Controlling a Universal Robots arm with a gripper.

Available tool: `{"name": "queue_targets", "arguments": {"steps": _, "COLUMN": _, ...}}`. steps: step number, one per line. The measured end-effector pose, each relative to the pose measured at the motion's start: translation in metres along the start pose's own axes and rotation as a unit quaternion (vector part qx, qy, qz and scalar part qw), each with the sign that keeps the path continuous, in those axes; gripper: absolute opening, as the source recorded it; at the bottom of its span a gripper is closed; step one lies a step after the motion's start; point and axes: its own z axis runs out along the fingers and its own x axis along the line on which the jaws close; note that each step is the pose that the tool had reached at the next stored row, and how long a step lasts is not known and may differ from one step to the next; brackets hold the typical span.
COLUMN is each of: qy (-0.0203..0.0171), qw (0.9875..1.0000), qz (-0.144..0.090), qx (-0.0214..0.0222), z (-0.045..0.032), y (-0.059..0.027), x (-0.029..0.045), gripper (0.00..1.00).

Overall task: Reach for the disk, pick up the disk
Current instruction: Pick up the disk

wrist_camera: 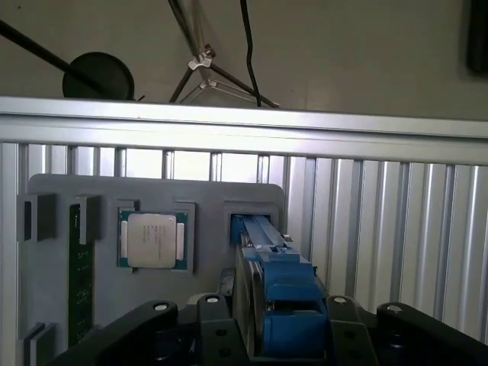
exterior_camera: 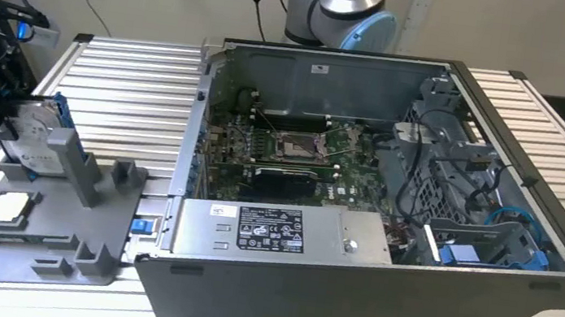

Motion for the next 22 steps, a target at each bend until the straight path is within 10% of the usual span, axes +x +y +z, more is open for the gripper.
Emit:
{"name": "queue_targets", "arguments": {"steps": 4, "qy": 0.0, "qw": 1.0, "qz": 0.0, "qx": 0.0, "z": 0.0001, "y": 0.0, "x": 0.0, "gripper": 1.0}}
{"name": "queue_targets", "arguments": {"steps": 5, "qy": 0.0, "qw": 1.0, "qz": 0.0, "qx": 0.0, "z": 0.0, "y": 0.0, "x": 0.0, "gripper": 0.0}}
{"name": "queue_targets", "arguments": {"steps": 22, "qy": 0.0, "qw": 1.0, "qz": 0.0, "qx": 0.0, "z": 0.0002, "y": 0.0, "x": 0.0, "gripper": 0.0}}
